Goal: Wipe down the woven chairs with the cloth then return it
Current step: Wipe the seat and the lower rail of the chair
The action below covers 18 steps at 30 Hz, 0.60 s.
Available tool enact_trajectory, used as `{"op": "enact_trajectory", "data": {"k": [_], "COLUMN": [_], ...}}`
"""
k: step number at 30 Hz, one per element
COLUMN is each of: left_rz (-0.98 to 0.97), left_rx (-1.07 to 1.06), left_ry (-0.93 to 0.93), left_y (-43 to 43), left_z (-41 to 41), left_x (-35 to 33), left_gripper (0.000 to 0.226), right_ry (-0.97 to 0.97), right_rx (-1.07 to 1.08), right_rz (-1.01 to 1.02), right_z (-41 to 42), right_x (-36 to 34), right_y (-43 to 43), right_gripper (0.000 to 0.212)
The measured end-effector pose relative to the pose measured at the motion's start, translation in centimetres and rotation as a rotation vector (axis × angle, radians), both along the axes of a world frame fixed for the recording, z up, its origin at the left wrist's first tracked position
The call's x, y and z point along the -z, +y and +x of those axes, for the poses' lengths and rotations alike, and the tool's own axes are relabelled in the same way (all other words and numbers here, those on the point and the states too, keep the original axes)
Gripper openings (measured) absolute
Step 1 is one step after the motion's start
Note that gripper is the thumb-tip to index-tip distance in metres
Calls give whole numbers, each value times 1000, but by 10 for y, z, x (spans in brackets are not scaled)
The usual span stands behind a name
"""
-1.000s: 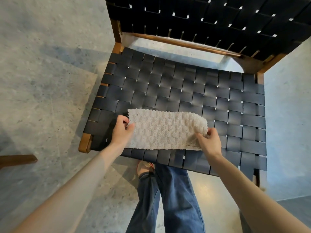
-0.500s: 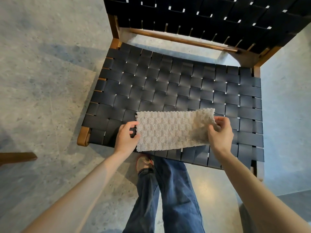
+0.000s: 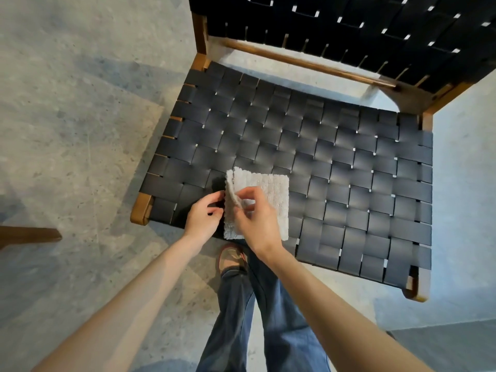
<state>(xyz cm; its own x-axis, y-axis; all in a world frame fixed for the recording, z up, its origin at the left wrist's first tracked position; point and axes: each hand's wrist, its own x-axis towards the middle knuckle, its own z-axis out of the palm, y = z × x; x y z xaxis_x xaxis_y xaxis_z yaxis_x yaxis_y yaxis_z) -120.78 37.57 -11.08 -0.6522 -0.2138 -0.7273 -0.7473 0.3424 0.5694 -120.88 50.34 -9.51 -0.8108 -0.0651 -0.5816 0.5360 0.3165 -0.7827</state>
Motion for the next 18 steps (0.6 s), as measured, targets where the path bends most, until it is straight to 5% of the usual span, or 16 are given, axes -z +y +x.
{"op": "enact_trajectory", "data": {"k": [3, 7, 12, 18], "left_rz": [-5, -61, -83, -124], "left_rx": [2, -4, -35, 18], "left_ry": [-6, 41, 79, 112], "left_y": [-3, -7, -13, -26], "left_z": [2, 3, 0, -13], "left_x": [0, -1, -6, -15], "left_gripper": [45, 42, 41, 42], "right_ry": [-3, 358, 54, 58], "right_rx": [-127, -380, -863, -864], "right_rz": [16, 388, 576, 664], "right_z": [-1, -5, -8, -8], "right_x": [-1, 3, 27, 34], "right_y": [6, 30, 28, 21], "right_gripper": [25, 34, 72, 74]}}
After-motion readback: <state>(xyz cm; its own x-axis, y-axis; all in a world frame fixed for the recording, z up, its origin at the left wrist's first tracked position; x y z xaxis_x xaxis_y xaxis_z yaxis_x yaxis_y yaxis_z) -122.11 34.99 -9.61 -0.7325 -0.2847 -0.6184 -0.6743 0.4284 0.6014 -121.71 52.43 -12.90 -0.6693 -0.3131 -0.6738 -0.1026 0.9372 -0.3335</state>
